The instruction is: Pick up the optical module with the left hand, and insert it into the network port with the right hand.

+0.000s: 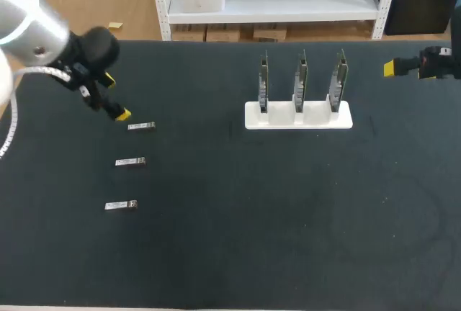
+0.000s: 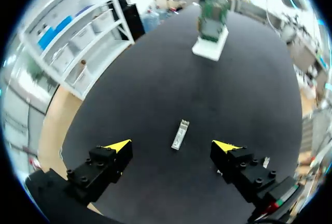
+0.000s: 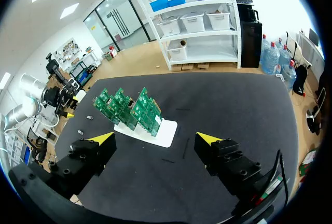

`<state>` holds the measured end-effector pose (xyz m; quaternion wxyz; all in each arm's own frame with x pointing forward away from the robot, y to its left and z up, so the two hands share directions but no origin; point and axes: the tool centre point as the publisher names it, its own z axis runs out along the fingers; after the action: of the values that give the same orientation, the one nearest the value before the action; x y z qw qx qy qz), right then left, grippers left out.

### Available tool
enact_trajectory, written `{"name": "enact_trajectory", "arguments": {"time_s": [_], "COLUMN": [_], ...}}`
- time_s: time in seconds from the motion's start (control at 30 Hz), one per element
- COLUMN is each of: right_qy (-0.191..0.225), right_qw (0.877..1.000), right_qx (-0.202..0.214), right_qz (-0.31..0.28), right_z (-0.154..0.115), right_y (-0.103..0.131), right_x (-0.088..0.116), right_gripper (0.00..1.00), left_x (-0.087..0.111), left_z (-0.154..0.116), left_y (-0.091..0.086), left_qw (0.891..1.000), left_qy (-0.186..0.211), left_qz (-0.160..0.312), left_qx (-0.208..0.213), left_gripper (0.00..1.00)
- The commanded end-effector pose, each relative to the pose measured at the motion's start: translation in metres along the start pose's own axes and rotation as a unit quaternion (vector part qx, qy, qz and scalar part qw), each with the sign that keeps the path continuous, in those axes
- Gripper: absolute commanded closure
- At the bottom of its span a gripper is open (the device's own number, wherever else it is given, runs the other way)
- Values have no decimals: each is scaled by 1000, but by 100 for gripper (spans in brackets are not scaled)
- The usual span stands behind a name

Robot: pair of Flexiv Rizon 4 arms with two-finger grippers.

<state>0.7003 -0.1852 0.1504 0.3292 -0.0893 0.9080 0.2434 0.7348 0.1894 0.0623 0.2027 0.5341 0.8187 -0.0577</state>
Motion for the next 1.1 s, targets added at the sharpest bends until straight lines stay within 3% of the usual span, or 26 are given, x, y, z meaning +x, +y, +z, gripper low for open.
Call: {"name": "enact_trajectory", "arguments": {"time_s": [0.03, 0.43, 1.1], "right_qy": [-1, -1, -1], "right_qw": [1000, 1000, 1000], "right_qx": [1, 1, 1], "right_qz": [0, 0, 0], "right_z": [0, 0, 0], "right_y": [1, 1, 1], "right_x": [0, 0, 0], "right_gripper": [0, 0, 0], "left_x": [-2, 9, 17], "left_z": [19, 46, 70], "left_y": [2, -4, -9], "left_qw": [981, 966, 965], "left_qy": [107, 148, 173], "left_qz": [162, 206, 182], "left_qx": [26, 53, 71], "left_gripper": [0, 0, 0]}}
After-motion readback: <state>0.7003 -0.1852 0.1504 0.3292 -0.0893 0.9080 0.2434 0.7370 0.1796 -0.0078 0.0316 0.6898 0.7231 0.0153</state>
